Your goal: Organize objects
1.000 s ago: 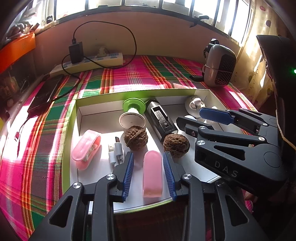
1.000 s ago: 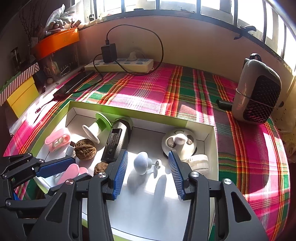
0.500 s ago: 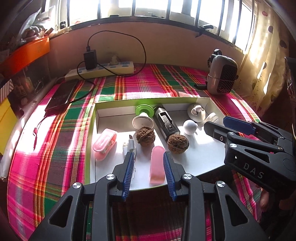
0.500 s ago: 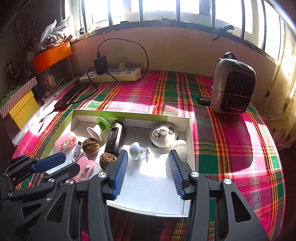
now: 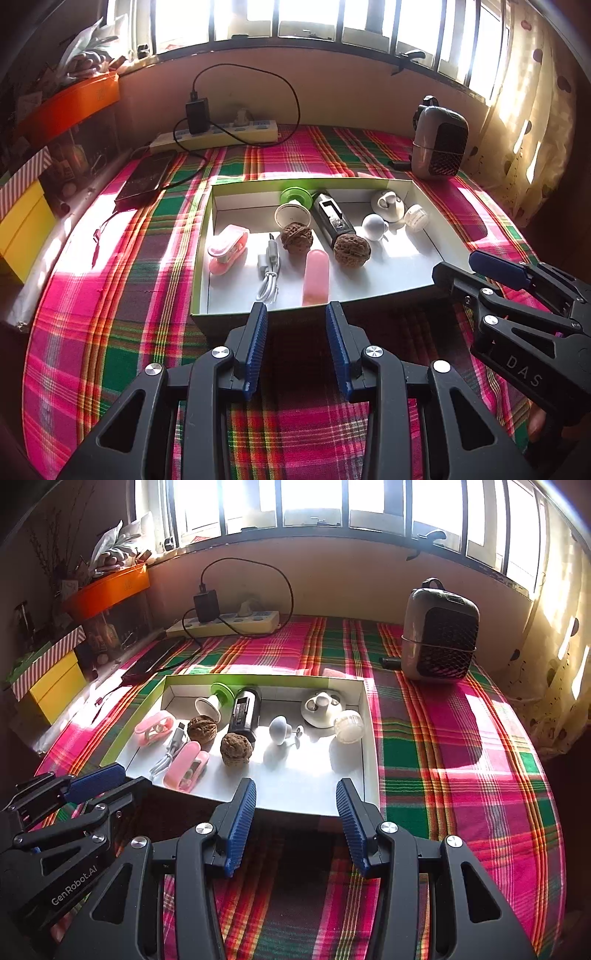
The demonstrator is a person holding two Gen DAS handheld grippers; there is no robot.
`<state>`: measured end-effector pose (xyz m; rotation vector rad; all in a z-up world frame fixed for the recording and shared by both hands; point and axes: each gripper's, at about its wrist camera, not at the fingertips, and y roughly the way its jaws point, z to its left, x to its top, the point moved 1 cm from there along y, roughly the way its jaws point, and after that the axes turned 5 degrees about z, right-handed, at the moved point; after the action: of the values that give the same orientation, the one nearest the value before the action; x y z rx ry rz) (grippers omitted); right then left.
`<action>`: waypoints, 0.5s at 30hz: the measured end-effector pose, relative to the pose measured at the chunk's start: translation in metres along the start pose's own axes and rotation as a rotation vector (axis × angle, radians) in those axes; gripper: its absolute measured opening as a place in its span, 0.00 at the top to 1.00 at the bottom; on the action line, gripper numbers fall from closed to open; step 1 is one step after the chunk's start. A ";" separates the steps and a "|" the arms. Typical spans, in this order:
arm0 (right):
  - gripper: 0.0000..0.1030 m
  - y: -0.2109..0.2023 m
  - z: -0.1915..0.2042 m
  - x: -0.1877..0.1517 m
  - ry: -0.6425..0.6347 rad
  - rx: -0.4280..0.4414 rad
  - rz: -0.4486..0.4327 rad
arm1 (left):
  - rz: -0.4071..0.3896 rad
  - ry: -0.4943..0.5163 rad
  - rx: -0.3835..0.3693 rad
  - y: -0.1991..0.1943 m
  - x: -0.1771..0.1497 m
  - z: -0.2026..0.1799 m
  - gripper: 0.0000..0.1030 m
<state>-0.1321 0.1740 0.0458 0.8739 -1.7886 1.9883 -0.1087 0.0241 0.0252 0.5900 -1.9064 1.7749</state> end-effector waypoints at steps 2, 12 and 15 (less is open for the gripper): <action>0.55 -0.001 0.000 -0.007 0.005 -0.008 0.012 | 0.012 -0.001 0.009 0.000 -0.007 0.000 0.70; 0.55 -0.002 0.004 -0.039 0.013 -0.019 0.064 | 0.067 -0.012 0.018 0.003 -0.036 -0.001 0.70; 0.55 0.000 0.003 -0.047 0.025 -0.030 0.077 | 0.080 -0.017 0.029 0.005 -0.043 -0.002 0.70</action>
<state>-0.0954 0.1784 0.0163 0.7787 -1.8597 2.0054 -0.0775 0.0264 -0.0046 0.5473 -1.9445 1.8557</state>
